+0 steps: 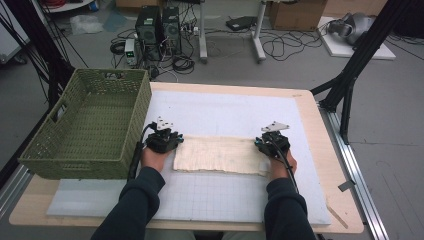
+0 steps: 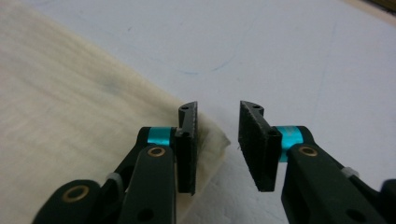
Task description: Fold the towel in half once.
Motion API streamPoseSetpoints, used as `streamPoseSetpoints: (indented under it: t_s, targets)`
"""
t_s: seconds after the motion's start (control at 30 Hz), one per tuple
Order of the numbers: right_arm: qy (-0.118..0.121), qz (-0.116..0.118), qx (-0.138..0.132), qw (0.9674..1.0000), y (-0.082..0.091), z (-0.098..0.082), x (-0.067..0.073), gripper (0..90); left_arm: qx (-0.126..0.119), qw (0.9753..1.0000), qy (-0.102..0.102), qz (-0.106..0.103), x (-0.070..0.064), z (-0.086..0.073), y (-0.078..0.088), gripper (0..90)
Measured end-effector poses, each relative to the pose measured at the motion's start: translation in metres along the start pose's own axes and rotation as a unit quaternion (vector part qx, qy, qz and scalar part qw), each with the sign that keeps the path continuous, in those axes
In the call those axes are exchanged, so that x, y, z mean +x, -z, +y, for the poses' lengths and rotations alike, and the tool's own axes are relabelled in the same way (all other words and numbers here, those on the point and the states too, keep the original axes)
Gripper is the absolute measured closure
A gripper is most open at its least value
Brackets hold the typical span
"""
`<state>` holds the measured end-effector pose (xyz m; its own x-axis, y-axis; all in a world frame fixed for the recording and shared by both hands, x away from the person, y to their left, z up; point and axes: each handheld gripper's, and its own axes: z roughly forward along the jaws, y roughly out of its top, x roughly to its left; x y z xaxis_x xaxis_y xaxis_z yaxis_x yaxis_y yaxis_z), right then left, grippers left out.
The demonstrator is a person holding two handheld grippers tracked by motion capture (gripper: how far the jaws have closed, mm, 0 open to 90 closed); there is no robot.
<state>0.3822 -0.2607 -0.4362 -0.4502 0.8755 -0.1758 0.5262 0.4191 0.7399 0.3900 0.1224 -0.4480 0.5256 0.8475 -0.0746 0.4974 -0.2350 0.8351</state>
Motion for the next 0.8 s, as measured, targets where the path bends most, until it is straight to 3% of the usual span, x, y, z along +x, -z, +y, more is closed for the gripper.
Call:
streamPoseSetpoints:
  t_s: [0.1, 0.2, 0.3, 0.43, 0.53, 0.7, 0.8]
  targets:
    - [-0.021, 0.017, -0.036, 0.9990, 0.013, -0.001, -0.007, 66.5, -0.025, 0.9996, -0.003, -0.015, 0.003, 0.000, 0.010, 60.9]
    - [-0.027, 0.029, -0.053, 0.9978, 0.026, -0.004, -0.013, 60.9, -0.052, 0.9981, -0.002, -0.032, 0.004, 0.000, 0.020, 56.3]
    - [-0.032, 0.040, -0.070, 0.9963, 0.038, -0.006, -0.017, 54.9, -0.066, 0.9965, 0.003, -0.051, 0.004, -0.002, 0.028, 46.0]
    - [-0.031, 0.055, -0.090, 0.9939, 0.053, -0.011, -0.018, 46.6, -0.078, 0.9951, 0.009, -0.059, -0.003, -0.005, 0.034, 27.2]
    - [-0.036, 0.068, -0.100, 0.9920, 0.061, -0.018, -0.018, 39.6, -0.089, 0.9931, 0.010, -0.075, -0.006, -0.005, 0.039, 19.5]
    - [-0.022, 0.073, -0.111, 0.9909, 0.073, -0.028, -0.012, 27.3, -0.109, 0.9889, -0.008, -0.101, -0.012, -0.002, 0.051, 18.5]
    - [-0.020, 0.077, -0.118, 0.9898, 0.078, -0.033, -0.011, 20.1, -0.107, 0.9884, -0.017, -0.107, -0.015, -0.001, 0.057, 19.2]
